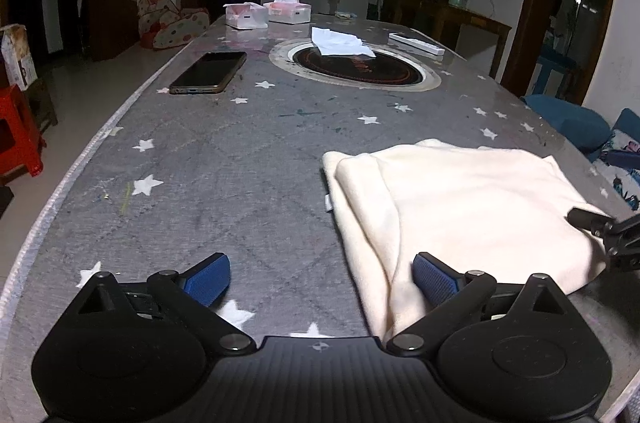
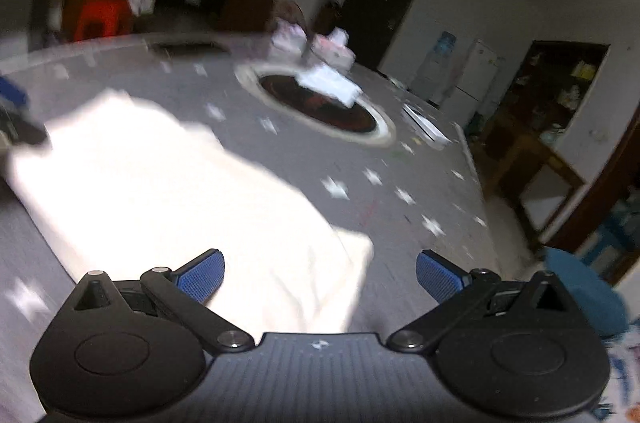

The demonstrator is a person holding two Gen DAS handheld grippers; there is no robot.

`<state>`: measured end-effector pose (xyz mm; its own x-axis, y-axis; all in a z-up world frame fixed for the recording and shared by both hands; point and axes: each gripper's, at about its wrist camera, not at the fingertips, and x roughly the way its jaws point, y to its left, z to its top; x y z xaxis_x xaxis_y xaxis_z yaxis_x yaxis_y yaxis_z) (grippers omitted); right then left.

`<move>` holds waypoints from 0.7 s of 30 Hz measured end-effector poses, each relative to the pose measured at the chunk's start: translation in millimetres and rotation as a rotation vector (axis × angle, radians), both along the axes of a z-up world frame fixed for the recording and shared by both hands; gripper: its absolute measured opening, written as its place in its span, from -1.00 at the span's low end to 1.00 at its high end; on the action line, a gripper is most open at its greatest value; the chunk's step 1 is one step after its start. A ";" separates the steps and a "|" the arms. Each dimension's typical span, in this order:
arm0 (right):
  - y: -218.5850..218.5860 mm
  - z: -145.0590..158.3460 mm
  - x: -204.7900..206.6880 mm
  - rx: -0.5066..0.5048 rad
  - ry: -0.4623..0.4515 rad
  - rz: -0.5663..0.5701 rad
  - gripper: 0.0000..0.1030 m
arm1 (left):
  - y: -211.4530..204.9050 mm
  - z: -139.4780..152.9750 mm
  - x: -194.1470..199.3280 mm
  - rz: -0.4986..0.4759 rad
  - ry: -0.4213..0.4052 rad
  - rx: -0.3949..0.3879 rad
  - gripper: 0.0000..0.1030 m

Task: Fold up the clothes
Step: 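Smooth the folded shirt edges with both grippers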

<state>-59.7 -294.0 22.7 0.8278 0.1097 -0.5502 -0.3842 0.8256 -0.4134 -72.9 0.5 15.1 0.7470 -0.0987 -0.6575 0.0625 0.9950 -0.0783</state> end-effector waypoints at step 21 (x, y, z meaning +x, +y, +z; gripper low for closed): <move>60.9 -3.3 -42.4 0.041 -0.028 0.247 1.00 | -27.0 2.8 -9.3 -0.062 -0.005 0.030 0.96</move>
<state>-102.1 -233.1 19.4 0.7877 0.3329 -0.5184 -0.5656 0.7242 -0.3944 -82.2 -26.5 17.8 0.7436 -0.1246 -0.6569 0.1240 0.9911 -0.0476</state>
